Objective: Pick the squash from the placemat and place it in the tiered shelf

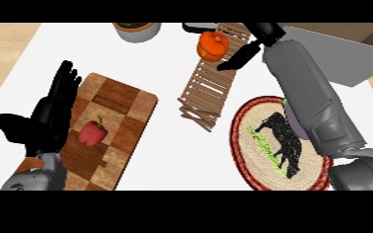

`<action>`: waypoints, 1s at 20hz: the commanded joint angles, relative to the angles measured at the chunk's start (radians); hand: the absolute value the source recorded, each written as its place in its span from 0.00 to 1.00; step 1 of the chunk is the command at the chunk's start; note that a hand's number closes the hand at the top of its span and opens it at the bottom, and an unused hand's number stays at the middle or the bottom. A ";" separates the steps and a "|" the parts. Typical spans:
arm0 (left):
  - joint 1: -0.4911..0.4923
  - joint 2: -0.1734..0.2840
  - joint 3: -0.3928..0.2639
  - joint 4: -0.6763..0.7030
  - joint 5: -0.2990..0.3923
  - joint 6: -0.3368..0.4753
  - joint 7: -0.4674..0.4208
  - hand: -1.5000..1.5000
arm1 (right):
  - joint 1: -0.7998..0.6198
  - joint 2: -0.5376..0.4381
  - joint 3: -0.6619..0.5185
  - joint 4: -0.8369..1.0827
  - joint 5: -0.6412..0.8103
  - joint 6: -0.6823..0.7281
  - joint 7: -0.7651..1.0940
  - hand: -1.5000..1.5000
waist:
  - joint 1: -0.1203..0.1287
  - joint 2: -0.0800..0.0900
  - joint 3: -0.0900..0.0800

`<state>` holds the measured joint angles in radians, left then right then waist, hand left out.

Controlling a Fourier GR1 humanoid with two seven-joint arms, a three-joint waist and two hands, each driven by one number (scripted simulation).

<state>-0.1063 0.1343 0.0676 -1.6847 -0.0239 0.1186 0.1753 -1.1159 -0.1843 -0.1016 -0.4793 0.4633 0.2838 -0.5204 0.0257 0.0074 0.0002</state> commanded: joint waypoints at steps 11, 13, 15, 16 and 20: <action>-0.014 -0.013 0.002 0.010 -0.024 0.020 -0.003 0.50 | -0.132 -0.100 -0.197 0.121 -0.183 0.139 0.002 0.00 | -0.002 0.001 0.000; 0.021 -0.018 -0.004 -0.001 -0.014 0.004 -0.023 0.50 | -0.120 -0.113 -0.208 0.111 -0.196 0.125 0.052 0.00 | -0.011 -0.005 0.000; -0.005 0.011 0.016 -0.025 0.013 -0.020 0.013 0.50 | -0.162 -0.218 -0.266 0.178 -0.229 0.160 0.086 0.00 | 0.008 0.005 0.000; -0.019 0.001 0.005 0.003 -0.008 -0.004 0.015 0.50 | -0.153 -0.248 -0.254 0.184 -0.213 0.169 0.086 0.00 | 0.004 0.006 0.000; -0.021 0.004 0.007 0.044 -0.009 -0.018 -0.031 0.50 | -0.143 -0.367 -0.286 0.250 -0.229 0.242 0.104 0.00 | 0.018 0.017 0.001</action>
<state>-0.1064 0.1373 0.0813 -1.6661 -0.0203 0.1004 0.1485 -1.2659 -0.4446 -0.3583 -0.2771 0.2494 0.4654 -0.4291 0.0380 0.0172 0.0003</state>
